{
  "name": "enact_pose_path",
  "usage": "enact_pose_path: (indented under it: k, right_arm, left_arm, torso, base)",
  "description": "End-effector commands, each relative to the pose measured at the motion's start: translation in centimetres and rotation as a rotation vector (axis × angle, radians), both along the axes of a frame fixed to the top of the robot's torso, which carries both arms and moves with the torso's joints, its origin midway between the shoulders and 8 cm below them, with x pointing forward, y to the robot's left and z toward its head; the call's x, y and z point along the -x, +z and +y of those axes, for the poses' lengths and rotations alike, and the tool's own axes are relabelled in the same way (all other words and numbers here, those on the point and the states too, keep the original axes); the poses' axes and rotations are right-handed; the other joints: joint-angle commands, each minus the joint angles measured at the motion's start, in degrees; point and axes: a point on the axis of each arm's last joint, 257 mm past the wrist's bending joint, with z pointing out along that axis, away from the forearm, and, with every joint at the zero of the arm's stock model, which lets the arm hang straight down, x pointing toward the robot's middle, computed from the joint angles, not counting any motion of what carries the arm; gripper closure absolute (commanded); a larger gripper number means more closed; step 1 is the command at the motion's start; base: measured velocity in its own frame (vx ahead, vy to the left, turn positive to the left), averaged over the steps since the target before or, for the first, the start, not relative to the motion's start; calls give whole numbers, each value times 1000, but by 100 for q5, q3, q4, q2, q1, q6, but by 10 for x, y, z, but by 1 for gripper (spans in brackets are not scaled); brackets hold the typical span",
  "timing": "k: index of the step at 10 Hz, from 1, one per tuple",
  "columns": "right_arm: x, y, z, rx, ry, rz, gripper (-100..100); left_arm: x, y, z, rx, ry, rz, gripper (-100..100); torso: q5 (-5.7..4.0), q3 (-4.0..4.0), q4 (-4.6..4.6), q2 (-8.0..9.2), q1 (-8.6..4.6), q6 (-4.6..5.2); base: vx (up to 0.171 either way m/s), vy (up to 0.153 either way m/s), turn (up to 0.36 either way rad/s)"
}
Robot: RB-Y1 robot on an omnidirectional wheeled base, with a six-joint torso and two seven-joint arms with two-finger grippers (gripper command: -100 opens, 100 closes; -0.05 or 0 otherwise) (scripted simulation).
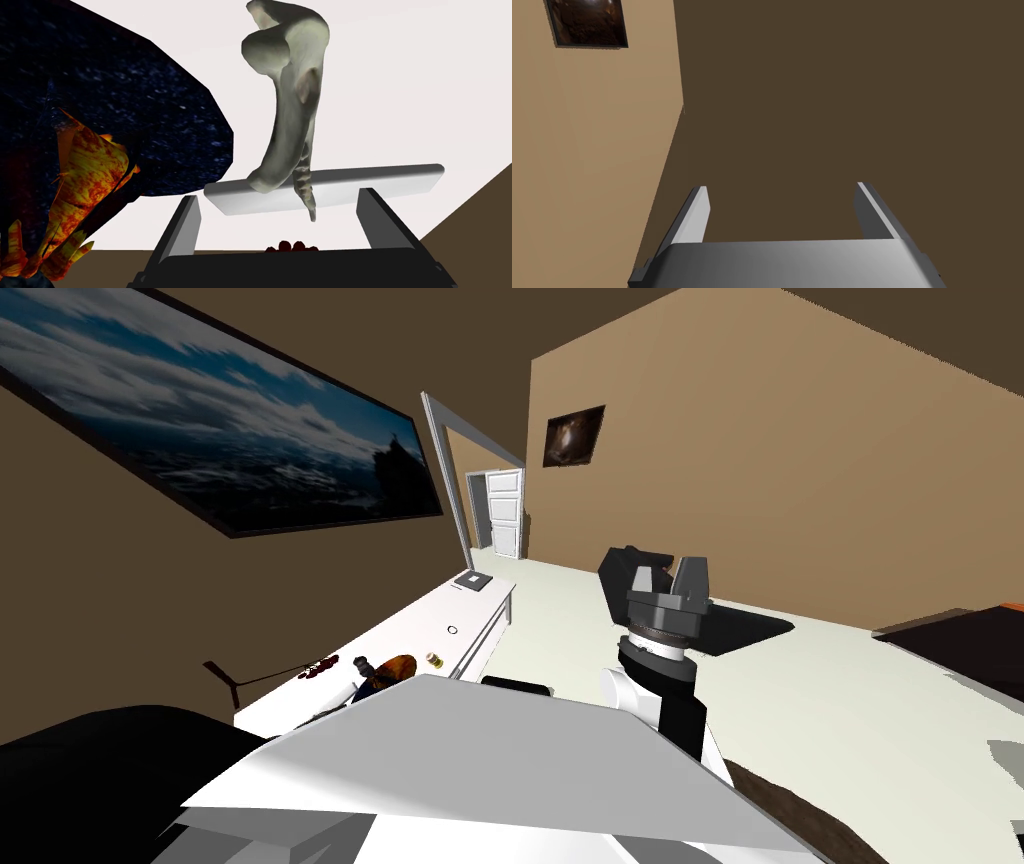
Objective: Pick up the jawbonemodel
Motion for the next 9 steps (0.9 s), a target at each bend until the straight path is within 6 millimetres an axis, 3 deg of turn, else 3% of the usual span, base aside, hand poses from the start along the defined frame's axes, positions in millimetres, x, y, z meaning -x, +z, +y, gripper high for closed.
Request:
enact_pose_path:
  k: [1,9]
  right_arm:
    - [0,0,0,0,0,0,0]
    - [0,0,0,0,0,0,0]
  left_arm:
    - [0,-2,2,1,22,1,-100]
    - [-9,-14,9,0,127,2,-100]
  torso:
    - [0,0,0,0,0,0]
    - [1,16,7,25,5,-7]
  base:
    - [-126,5,-148]
    - [-103,6,-129]
